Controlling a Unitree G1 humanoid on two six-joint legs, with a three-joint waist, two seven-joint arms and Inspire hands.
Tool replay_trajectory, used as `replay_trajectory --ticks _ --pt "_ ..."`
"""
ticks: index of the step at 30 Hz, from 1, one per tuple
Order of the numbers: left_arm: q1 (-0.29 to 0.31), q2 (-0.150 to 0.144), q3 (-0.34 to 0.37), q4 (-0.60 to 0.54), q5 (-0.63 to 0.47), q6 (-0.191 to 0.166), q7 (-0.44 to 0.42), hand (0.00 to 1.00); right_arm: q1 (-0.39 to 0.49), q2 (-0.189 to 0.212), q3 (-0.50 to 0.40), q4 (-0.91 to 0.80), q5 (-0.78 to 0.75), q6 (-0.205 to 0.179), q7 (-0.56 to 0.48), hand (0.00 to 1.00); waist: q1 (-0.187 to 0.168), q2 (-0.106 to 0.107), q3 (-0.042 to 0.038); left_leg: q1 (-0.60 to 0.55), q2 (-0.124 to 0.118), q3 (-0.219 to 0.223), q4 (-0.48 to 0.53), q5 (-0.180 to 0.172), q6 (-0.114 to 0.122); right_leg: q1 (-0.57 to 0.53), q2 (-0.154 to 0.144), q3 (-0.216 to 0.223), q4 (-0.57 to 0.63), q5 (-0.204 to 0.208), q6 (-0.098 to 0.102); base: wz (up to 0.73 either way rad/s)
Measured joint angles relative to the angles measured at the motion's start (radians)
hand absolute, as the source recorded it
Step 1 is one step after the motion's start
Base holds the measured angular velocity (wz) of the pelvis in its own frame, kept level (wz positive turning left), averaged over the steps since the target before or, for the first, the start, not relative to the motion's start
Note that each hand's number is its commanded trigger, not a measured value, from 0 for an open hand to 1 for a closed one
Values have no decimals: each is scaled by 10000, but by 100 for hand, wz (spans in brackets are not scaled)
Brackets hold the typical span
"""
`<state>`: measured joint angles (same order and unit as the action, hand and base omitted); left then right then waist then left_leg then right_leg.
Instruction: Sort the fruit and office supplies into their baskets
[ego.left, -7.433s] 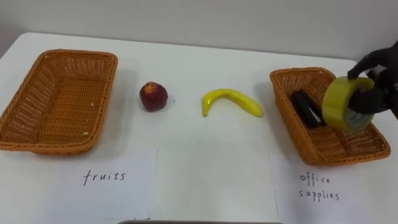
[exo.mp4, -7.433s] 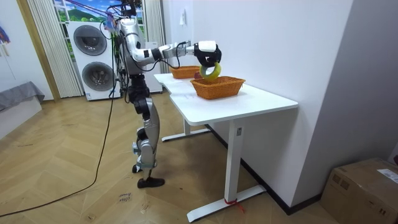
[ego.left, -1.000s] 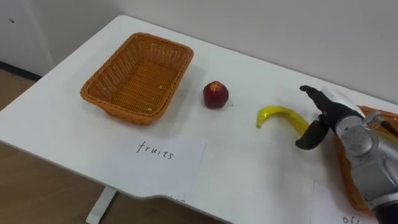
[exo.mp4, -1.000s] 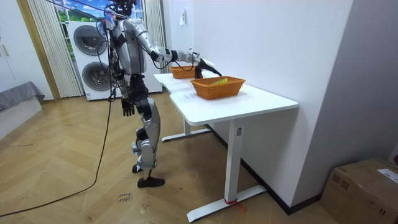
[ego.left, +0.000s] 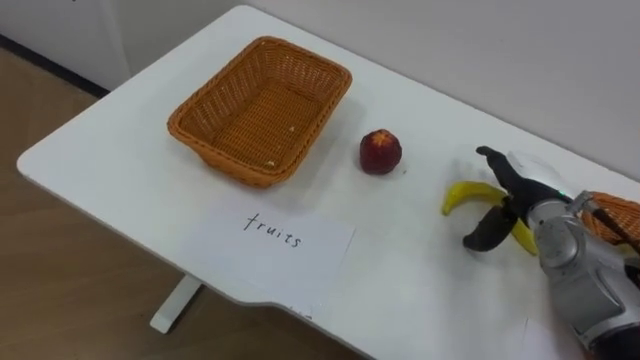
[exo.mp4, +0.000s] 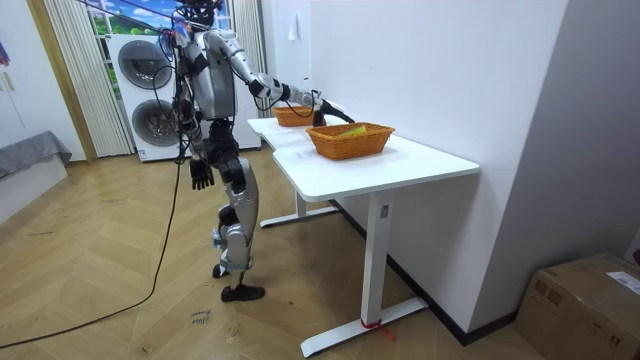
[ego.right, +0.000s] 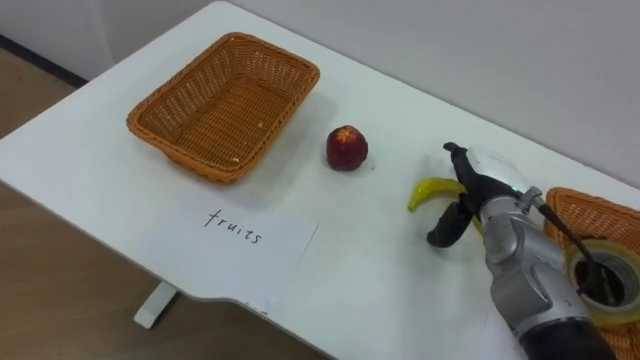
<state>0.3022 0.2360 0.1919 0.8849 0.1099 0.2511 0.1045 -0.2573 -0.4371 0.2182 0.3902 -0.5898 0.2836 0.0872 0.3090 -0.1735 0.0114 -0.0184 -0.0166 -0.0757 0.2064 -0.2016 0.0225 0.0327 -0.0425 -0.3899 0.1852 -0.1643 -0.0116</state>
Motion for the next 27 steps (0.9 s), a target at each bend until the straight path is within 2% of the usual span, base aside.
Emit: replay_trajectory --ticks 5,9,14,19,23,27 --pt "-1 -1 12 -5 -132 103 -98 0 -72 -32 -30 115 2 44 277 0 -42 -9 -8 -64 -21 -84 97 -1 2 24 -8 -143 -11 2 -2 4" --pt "-3 -12 2 7 -197 149 -209 0 -641 -91 -21 944 352 245 694 0 -17 0 -10 -85 -45 -130 157 0 2 60 -33 -237 -3 2 -4 4" --pt "-30 7 -23 -1 -196 510 -298 0 -1149 -258 95 1528 729 550 1823 0 4 -14 -20 -143 -11 -227 203 8 -2 43 -63 -345 2 12 -19 5" --pt "-121 9 -1 -2 -197 608 -411 0 -1262 -379 96 1740 920 825 2794 0 72 -49 -40 -227 -15 -333 322 16 -15 65 -62 -493 3 31 -46 7" --pt "-387 10 5 -2 -197 693 -428 0 -1271 -559 217 1898 914 1043 3543 0 419 -61 -39 -208 -3 -344 326 41 -50 69 -49 -491 6 55 -85 0" --pt "-513 13 6 4 -190 693 -420 0 -1269 -619 339 1967 887 1203 3735 0 600 -80 -29 -211 8 -367 327 77 -89 69 -17 -470 4 82 -129 0"
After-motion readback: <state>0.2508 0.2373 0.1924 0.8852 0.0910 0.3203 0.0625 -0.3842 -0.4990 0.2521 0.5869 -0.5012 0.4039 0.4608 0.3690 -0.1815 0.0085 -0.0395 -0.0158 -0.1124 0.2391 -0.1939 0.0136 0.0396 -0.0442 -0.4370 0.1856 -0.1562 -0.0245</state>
